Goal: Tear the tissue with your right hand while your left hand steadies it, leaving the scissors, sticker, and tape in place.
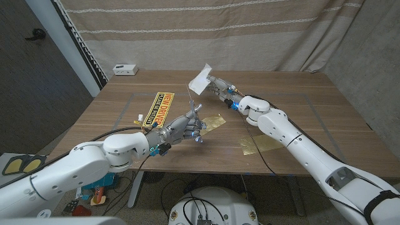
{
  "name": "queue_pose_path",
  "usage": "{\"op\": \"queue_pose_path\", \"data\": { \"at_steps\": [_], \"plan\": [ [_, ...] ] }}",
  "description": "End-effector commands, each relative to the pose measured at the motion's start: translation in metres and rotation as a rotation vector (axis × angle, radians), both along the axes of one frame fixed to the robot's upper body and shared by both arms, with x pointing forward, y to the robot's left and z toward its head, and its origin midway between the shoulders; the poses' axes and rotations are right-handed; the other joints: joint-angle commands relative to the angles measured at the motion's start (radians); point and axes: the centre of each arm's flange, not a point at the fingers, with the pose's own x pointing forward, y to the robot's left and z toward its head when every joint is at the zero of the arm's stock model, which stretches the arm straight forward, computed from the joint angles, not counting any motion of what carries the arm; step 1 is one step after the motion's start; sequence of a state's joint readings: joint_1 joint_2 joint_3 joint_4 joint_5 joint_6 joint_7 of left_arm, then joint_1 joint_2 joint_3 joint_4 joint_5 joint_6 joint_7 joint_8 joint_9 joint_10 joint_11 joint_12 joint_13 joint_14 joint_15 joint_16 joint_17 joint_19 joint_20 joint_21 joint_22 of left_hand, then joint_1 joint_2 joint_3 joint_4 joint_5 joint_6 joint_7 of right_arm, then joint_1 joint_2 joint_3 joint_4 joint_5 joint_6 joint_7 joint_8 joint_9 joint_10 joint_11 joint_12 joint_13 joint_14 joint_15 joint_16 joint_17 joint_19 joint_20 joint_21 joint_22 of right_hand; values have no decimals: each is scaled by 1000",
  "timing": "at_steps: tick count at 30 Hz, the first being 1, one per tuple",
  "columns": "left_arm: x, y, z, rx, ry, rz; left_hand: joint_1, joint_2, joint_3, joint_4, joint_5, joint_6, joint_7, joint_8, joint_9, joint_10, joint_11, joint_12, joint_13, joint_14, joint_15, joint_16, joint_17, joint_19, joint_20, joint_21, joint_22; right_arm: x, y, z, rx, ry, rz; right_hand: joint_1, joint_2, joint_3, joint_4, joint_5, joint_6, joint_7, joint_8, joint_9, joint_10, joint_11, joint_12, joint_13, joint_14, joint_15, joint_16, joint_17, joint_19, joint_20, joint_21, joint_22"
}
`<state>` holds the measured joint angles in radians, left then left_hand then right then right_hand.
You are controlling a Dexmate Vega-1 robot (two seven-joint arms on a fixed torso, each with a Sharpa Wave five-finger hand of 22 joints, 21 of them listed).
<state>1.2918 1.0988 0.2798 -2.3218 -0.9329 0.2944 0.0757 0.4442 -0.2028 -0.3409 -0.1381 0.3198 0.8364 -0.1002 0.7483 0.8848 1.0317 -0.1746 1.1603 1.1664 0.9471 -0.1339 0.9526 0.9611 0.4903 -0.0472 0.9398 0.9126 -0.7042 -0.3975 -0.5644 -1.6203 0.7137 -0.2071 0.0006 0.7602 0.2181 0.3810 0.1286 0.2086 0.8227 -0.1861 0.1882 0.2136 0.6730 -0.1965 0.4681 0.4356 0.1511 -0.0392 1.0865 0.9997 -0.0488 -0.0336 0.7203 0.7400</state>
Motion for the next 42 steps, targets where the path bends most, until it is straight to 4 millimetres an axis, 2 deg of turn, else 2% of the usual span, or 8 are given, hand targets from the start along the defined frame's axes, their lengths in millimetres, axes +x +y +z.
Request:
{"op": "queue_pose_path", "data": {
  "at_steps": [1, 15, 35, 42],
  "plan": [
    [2, -3, -2, -5, -1, -17, -4, 6, -18, -15, 5, 97, 81, 4, 2, 3, -7, 2, 1, 10, -70, 5, 3, -8, -33, 7, 3, -14, 22, 0, 26, 52, 82, -13, 0, 2, 8, -4, -6, 2, -1, 0, -1, 5, -4, -2, -18, -168, 13, 5, -21, -39, 11, 12],
    [8, -7, -5, -8, 0, -34, -4, 6, -18, -15, 6, 98, 81, 3, 4, 2, -4, 5, 5, 10, -68, 4, 0, -10, -33, 12, -2, -20, 32, 4, 44, 64, 87, -20, 1, 11, 11, -4, 0, 12, 4, -4, 13, 17, -9, -8, -36, -171, 30, 0, -30, -36, 32, 28],
    [14, -10, -7, -7, 9, -52, -3, 5, -18, -15, 7, 101, 81, 1, 3, 6, -3, 7, 7, 9, -68, 6, 2, -14, -35, 23, -6, -21, 44, 9, 82, 68, 101, -23, 0, 19, 9, -5, -11, 10, 1, -6, 0, 8, -23, -7, -28, -171, 57, -10, -41, -34, 51, 40],
    [16, -9, -7, -15, 6, -51, -1, 6, -18, -15, 8, 101, 80, 1, 6, 4, -4, 9, 11, 9, -68, 7, 3, -15, -35, 26, -10, -24, 44, 4, 90, 85, 113, -24, 0, 21, 9, -5, -12, 10, 1, -7, 1, 8, -24, -6, -31, -171, 63, -14, -42, -32, 56, 39]
  ]
}}
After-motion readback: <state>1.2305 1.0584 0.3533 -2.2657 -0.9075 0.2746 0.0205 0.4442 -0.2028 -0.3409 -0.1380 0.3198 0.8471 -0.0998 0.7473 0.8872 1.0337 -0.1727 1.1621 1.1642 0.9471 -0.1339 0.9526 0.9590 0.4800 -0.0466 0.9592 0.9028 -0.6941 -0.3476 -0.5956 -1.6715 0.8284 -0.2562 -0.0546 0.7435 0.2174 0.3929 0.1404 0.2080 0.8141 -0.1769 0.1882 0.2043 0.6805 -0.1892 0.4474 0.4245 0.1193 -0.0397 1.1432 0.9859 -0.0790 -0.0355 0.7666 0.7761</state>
